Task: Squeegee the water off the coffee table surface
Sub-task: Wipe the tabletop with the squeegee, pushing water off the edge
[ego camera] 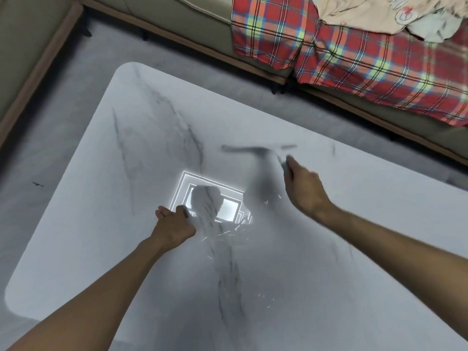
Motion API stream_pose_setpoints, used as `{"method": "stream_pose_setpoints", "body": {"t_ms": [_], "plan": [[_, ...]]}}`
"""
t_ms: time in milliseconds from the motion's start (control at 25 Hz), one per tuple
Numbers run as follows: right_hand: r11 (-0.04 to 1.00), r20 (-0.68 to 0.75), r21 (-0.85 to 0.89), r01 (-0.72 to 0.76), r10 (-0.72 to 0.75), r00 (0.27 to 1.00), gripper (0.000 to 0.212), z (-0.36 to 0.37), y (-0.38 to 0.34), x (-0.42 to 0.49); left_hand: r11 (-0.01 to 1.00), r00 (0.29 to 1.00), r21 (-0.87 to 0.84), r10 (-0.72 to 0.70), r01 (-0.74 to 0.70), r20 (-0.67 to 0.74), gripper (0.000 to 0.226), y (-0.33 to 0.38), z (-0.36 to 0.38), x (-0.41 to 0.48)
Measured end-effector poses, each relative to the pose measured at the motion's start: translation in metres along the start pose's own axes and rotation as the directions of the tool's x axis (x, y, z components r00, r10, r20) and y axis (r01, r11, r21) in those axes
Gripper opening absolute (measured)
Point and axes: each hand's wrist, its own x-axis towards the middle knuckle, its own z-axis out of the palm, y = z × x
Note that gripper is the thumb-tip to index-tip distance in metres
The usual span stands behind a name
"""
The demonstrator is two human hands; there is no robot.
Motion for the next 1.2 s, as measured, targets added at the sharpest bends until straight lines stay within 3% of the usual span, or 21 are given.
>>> {"method": "stream_pose_setpoints", "body": {"t_ms": [160,400,720,960,1080,1200], "plan": [[0.998,-0.033,0.029,0.053,-0.053,0.998,0.034,0.012,-0.056,0.081,1.0,0.999,0.021,-0.017,0.016,0.032,0.046,-0.006,0.003,0.005],[0.986,0.037,-0.051,0.159,-0.157,0.987,0.039,0.069,-0.027,0.011,0.997,0.999,-0.066,-0.035,0.037,0.029,0.054,-0.011,-0.001,0.003],[0.996,0.093,-0.088,-0.02,0.028,0.995,0.046,0.073,0.074,-0.126,0.982,0.968,0.028,0.191,-0.189,-0.165,0.042,-0.06,0.046,-0.048],[0.988,-0.039,0.127,-0.085,0.09,0.995,0.047,0.064,0.077,-0.168,0.954,0.949,-0.191,0.178,-0.231,-0.259,0.028,-0.099,0.063,-0.109],[0.978,-0.019,0.209,0.013,-0.009,1.0,0.046,0.07,0.062,-0.207,0.916,0.931,-0.323,0.12,-0.239,-0.345,0.028,-0.119,0.063,-0.138],[0.972,0.13,-0.019,0.233,-0.229,0.965,0.047,0.096,0.052,-0.243,0.887,0.909,-0.42,0.0,-0.192,-0.416,0.024,-0.142,0.071,-0.161]]}}
